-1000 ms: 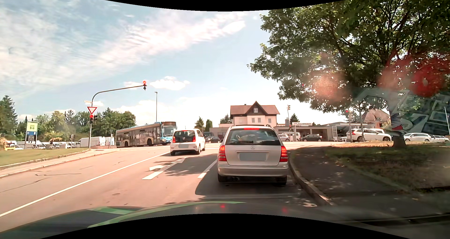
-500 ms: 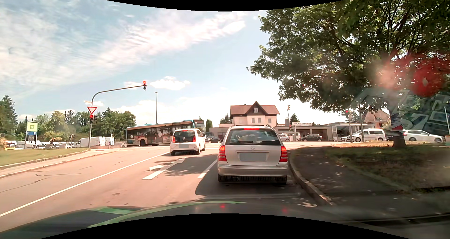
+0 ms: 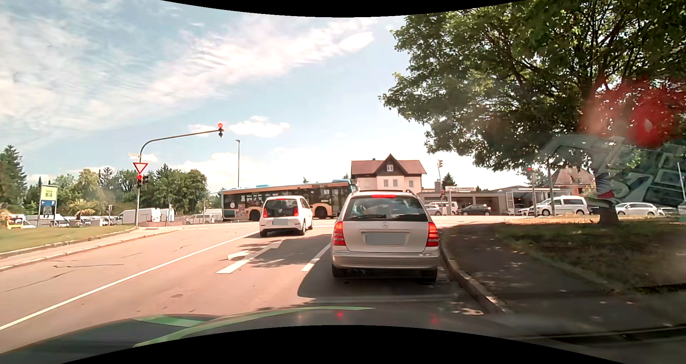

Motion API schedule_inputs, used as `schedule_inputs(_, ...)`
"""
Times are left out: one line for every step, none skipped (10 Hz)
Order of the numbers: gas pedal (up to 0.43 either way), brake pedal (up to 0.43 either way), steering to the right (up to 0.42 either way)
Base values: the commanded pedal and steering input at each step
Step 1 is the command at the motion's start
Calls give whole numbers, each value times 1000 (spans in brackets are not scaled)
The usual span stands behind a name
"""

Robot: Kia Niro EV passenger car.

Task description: Follow the waypoints while adhering to traffic rules and regulations

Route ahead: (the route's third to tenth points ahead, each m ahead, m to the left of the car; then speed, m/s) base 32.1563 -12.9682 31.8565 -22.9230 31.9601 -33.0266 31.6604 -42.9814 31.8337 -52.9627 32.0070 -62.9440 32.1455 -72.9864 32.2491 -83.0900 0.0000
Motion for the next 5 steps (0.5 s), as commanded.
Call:
schedule_inputs(0,287,81)
schedule_inputs(0,287,80)
schedule_inputs(0,287,81)
schedule_inputs(0,287,81)
schedule_inputs(0,287,81)
